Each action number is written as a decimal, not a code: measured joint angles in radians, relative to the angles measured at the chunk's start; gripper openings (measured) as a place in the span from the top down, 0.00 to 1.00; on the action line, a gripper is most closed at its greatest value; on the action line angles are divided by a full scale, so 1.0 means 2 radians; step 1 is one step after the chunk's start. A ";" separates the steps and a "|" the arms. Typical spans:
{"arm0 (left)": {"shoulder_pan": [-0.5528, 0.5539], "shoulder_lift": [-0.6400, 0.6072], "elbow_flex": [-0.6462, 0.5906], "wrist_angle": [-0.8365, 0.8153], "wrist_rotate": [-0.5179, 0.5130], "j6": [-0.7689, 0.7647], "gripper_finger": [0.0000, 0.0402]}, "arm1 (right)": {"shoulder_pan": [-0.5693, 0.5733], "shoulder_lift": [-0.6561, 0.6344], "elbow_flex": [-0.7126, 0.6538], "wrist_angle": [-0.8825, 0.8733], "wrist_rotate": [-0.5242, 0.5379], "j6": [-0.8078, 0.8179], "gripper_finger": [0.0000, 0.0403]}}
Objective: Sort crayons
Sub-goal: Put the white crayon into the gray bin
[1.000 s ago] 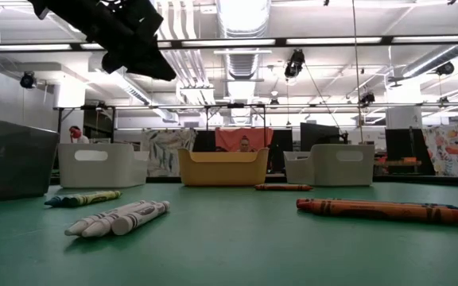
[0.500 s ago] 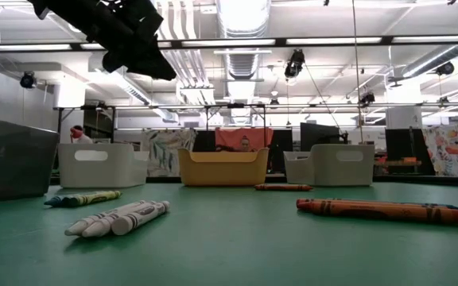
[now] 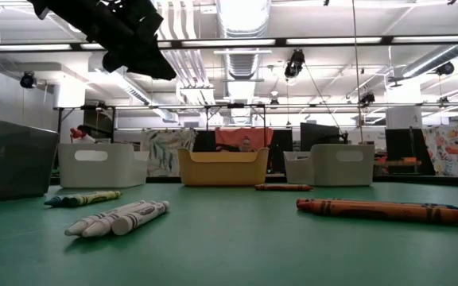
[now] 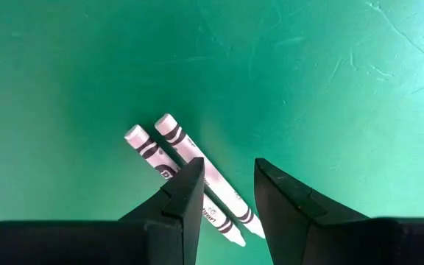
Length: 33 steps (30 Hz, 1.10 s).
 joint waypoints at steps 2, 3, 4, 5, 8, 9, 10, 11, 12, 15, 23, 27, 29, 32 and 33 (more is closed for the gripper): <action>0.000 0.000 0.000 0.000 0.000 0.000 0.86 | 0.000 0.001 -0.002 0.001 0.001 0.000 0.73; 0.000 0.000 0.000 0.000 0.000 0.000 0.86 | 0.000 0.001 -0.003 0.002 0.001 0.000 0.73; 0.000 0.000 0.000 0.000 0.000 0.000 0.86 | 0.000 0.000 -0.004 0.002 0.001 0.000 0.73; 0.000 0.000 0.000 0.000 0.000 0.000 0.86 | 0.000 0.000 -0.005 0.002 0.003 0.000 0.73; 0.000 0.000 0.000 0.000 0.000 0.000 0.86 | 0.000 0.000 -0.007 0.001 0.025 0.005 0.73; 0.000 0.000 0.000 0.000 0.000 0.000 0.86 | 0.000 0.000 -0.008 0.000 0.027 0.005 0.73; 0.000 0.000 0.000 0.000 0.000 0.000 0.86 | -0.002 0.000 -0.009 -0.001 0.027 0.005 0.73; 0.000 0.000 0.000 0.000 0.000 0.000 0.86 | -0.003 0.001 -0.009 -0.004 0.028 0.006 0.73; 0.000 0.000 0.000 0.000 0.000 0.000 0.86 | -0.005 0.000 -0.009 -0.007 0.028 0.006 0.73; 0.000 0.000 0.000 0.000 0.000 0.000 0.86 | -0.012 -0.008 -0.009 -0.012 0.029 0.009 0.73; 0.000 0.000 0.000 0.002 0.000 0.000 0.86 | -0.005 -0.046 -0.008 -0.020 0.010 0.038 0.73; 0.000 0.000 0.000 0.002 0.000 0.000 0.86 | 0.009 -0.061 -0.009 -0.019 -0.047 0.122 0.73; 0.000 0.000 0.000 0.004 0.000 0.000 0.86 | 0.021 -0.064 -0.009 -0.011 -0.081 0.153 0.73; 0.000 0.000 0.000 0.006 0.000 -0.001 0.86 | 0.053 -0.064 -0.009 0.007 -0.092 0.178 0.73; 0.000 0.000 0.000 0.008 0.000 -0.001 0.86 | 0.065 -0.064 -0.009 0.013 -0.092 0.182 0.73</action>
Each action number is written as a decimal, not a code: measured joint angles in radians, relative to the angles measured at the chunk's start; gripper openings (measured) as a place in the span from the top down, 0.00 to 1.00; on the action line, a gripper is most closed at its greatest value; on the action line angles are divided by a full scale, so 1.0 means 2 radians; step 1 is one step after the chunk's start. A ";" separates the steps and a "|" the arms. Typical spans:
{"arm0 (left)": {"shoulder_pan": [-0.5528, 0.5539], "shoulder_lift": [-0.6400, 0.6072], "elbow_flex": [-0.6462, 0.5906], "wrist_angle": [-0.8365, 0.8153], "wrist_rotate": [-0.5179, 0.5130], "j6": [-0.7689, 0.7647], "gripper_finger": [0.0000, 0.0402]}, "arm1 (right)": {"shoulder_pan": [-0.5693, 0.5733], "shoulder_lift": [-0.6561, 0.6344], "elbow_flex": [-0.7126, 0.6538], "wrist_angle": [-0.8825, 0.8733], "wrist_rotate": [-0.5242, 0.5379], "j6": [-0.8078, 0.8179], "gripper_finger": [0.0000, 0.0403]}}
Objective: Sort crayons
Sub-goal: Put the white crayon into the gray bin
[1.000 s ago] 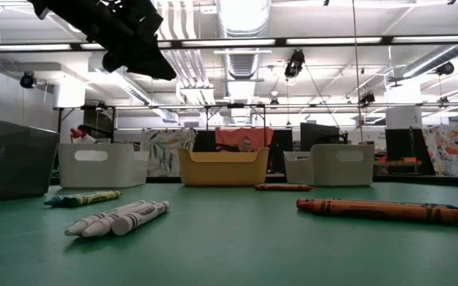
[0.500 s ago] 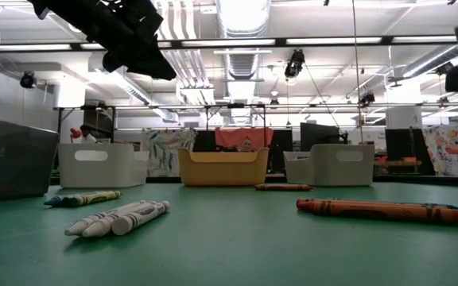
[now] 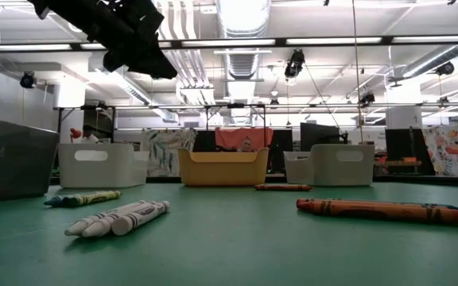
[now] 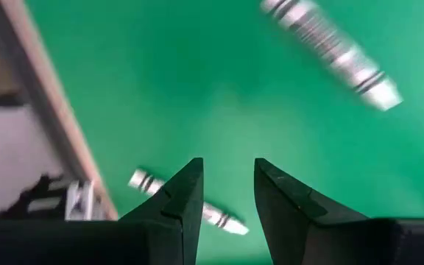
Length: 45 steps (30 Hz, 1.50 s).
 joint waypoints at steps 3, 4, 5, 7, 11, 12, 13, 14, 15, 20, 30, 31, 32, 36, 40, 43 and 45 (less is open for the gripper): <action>0.000 0.000 0.000 0.001 0.000 0.000 0.86 | 0.032 0.001 0.000 -0.004 0.027 0.013 0.73; 0.000 0.000 0.000 0.001 0.000 0.000 0.86 | 0.039 0.001 0.000 -0.007 0.051 0.015 0.73; 0.000 0.000 0.000 0.001 0.000 0.000 0.86 | 0.044 0.001 -0.001 -0.006 0.077 0.016 0.73; 0.000 0.000 0.000 0.001 0.000 0.000 0.86 | 0.049 0.001 -0.001 -0.008 0.131 0.016 0.73; 0.000 0.000 0.000 0.005 0.000 0.000 0.86 | 0.041 0.001 -0.002 -0.035 0.190 0.002 0.73; 0.000 0.000 0.000 0.006 0.000 0.000 0.86 | 0.035 0.001 -0.004 -0.036 0.195 -0.009 0.73; 0.000 0.000 0.000 0.006 0.000 0.000 0.86 | 0.028 0.001 -0.007 -0.034 0.198 -0.018 0.73; 0.000 0.000 0.000 0.009 0.000 0.000 0.86 | 0.021 0.001 -0.010 -0.034 0.198 -0.027 0.73; 0.000 0.000 0.000 0.012 0.000 0.000 0.86 | 0.014 0.001 -0.014 -0.034 0.199 -0.037 0.73; 0.000 0.000 0.000 0.014 0.000 0.000 0.86 | -0.018 0.001 -0.029 -0.029 0.184 -0.086 0.73; 0.000 0.000 0.000 0.015 0.000 0.000 0.86 | -0.039 0.001 -0.040 -0.019 0.118 -0.152 0.73; 0.000 0.000 0.000 0.015 0.000 0.000 0.86 | -0.039 0.001 -0.041 -0.016 0.118 -0.153 0.73; 0.000 0.000 0.000 0.015 0.000 0.000 0.86 | -0.039 0.001 -0.042 -0.014 0.118 -0.153 0.73; 0.000 0.000 0.000 0.015 0.000 0.000 0.86 | -0.044 0.002 -0.052 -0.010 0.118 -0.153 0.73; 0.000 0.000 0.000 0.021 0.000 0.008 0.86 | -0.056 0.002 -0.059 0.010 0.119 -0.176 0.73; 0.000 0.000 0.000 0.023 0.000 0.011 0.86 | -0.067 0.003 -0.066 0.034 0.118 -0.199 0.73; 0.000 0.000 0.000 0.023 0.000 0.011 0.86 | -0.074 0.003 -0.072 0.049 0.118 -0.211 0.73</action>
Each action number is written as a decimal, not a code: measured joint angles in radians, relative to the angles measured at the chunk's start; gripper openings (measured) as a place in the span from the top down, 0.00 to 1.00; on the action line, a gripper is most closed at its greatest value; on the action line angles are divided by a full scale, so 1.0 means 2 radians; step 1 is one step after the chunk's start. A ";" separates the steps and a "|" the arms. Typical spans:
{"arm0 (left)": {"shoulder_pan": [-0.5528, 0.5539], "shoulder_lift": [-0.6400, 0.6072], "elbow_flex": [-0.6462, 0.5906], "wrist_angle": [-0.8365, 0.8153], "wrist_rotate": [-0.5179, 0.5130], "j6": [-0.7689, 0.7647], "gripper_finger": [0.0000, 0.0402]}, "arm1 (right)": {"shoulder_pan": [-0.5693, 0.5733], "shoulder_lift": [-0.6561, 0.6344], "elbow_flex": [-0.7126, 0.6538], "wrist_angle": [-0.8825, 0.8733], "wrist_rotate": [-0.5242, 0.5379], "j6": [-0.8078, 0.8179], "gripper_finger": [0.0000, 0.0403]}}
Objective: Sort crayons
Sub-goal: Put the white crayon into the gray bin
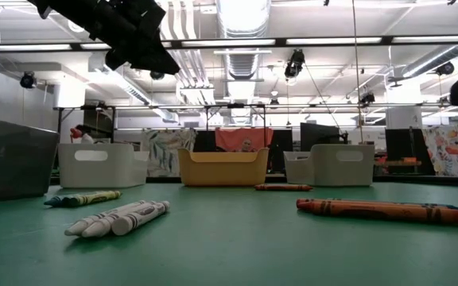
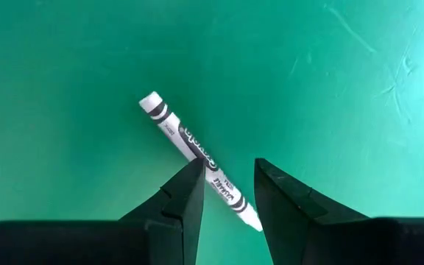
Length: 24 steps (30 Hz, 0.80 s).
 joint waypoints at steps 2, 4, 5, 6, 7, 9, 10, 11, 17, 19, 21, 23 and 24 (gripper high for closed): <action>0.000 0.000 0.000 0.000 0.000 0.000 0.86 | -0.005 -0.001 -0.007 0.013 0.000 -0.009 0.73; 0.000 0.000 0.000 0.000 0.000 0.000 0.86 | -0.009 -0.001 -0.011 0.021 0.001 -0.018 0.73; 0.000 0.000 0.000 0.000 0.000 0.000 0.86 | -0.010 -0.002 -0.014 0.026 0.001 -0.020 0.73; 0.000 0.000 0.000 0.000 0.000 0.001 0.86 | -0.011 -0.002 -0.017 0.029 0.000 -0.022 0.73; 0.000 0.000 0.000 0.000 0.000 0.002 0.86 | -0.013 -0.002 -0.018 0.031 0.001 -0.024 0.73; 0.000 0.000 0.000 0.000 0.000 0.002 0.86 | -0.014 -0.002 -0.020 0.034 0.003 -0.025 0.73; 0.000 0.000 0.000 0.000 0.000 0.002 0.86 | -0.015 -0.002 -0.020 0.035 0.005 -0.027 0.73; 0.000 0.000 0.000 0.000 0.000 0.002 0.86 | -0.016 -0.002 -0.021 0.039 0.006 -0.029 0.73; 0.000 0.000 0.000 -0.001 0.000 0.002 0.86 | -0.022 -0.013 0.001 0.018 -0.008 -0.021 0.73; 0.000 0.000 0.000 0.000 0.000 0.002 0.86 | -0.023 -0.020 0.014 0.000 -0.006 -0.014 0.73; 0.000 0.000 0.000 0.000 0.000 0.002 0.86 | -0.023 -0.026 0.025 -0.020 -0.007 0.004 0.73; 0.000 0.000 0.000 0.000 0.000 0.002 0.86 | -0.022 -0.033 0.032 -0.022 -0.015 0.030 0.73; 0.000 0.000 0.000 0.000 0.000 0.002 0.86 | -0.022 -0.038 0.034 -0.021 -0.024 0.049 0.73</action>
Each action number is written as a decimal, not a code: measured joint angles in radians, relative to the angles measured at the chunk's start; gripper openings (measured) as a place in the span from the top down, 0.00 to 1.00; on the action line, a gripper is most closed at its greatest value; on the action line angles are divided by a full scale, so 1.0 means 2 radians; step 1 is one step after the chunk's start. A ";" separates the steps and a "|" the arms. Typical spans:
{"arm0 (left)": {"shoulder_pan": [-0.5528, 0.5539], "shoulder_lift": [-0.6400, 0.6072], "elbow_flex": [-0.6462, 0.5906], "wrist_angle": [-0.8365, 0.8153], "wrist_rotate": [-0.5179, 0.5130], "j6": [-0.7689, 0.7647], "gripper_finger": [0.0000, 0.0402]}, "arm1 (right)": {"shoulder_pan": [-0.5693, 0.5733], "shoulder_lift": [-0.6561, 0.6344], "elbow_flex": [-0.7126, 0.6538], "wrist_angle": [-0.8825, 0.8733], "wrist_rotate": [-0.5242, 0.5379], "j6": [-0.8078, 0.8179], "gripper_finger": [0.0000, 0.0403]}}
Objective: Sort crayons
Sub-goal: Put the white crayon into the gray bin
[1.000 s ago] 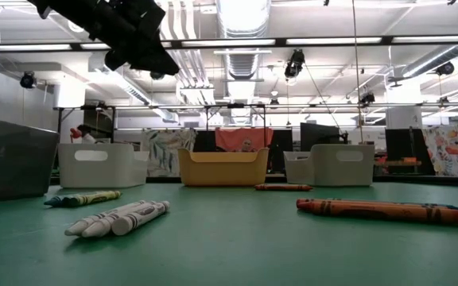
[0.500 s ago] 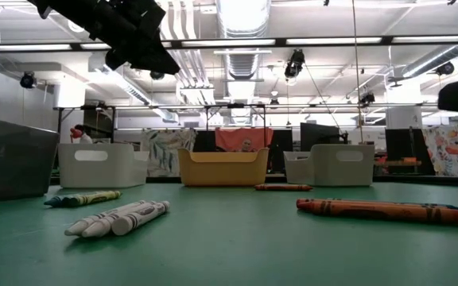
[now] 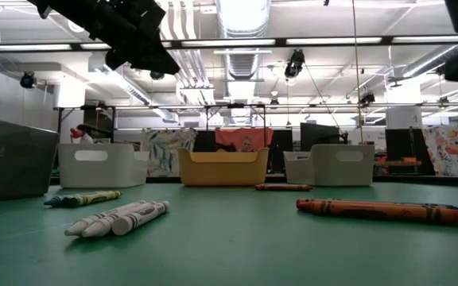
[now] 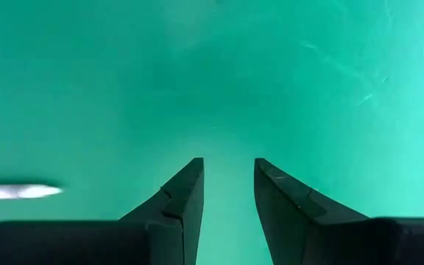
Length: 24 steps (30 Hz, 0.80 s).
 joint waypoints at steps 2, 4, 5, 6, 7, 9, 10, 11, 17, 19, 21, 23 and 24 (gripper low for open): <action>0.000 0.000 0.000 0.000 0.000 0.000 0.86 | -0.001 -0.006 0.005 0.002 -0.029 0.052 0.73; 0.000 0.000 0.000 0.000 0.000 -0.001 0.86 | 0.001 -0.008 0.006 0.033 -0.068 0.112 0.73; 0.000 0.000 0.000 0.000 0.000 -0.002 0.86 | 0.007 -0.008 0.005 0.062 -0.083 0.147 0.73; 0.000 0.000 0.000 0.000 0.000 -0.002 0.86 | 0.014 -0.008 0.004 0.096 -0.091 0.188 0.73; 0.000 0.000 0.000 0.000 0.000 -0.004 0.86 | 0.020 -0.008 0.004 0.121 -0.098 0.243 0.73; 0.000 0.000 0.000 0.000 0.000 -0.006 0.86 | 0.030 -0.009 0.002 0.150 -0.103 0.358 0.73; 0.000 0.000 0.000 0.000 0.000 -0.007 0.86 | 0.034 -0.009 0.002 0.162 -0.100 0.413 0.73; 0.000 0.000 0.000 0.000 0.000 -0.007 0.86 | 0.039 -0.009 0.002 0.176 -0.096 0.466 0.73; 0.000 0.000 0.000 0.000 0.000 0.006 0.86 | 0.087 0.013 0.009 0.182 -0.085 0.690 0.73; 0.000 0.000 0.000 -0.001 0.000 0.012 0.86 | 0.096 0.026 0.011 0.182 -0.091 0.722 0.73; 0.000 0.000 0.000 -0.001 0.000 0.015 0.86 | 0.103 0.039 0.013 0.184 -0.097 0.742 0.73; 0.000 0.000 0.000 -0.001 0.000 0.016 0.86 | 0.106 0.051 0.014 0.183 -0.098 0.752 0.73; 0.000 0.000 0.000 -0.001 0.000 0.018 0.86 | 0.106 0.058 0.014 0.183 -0.098 0.753 0.73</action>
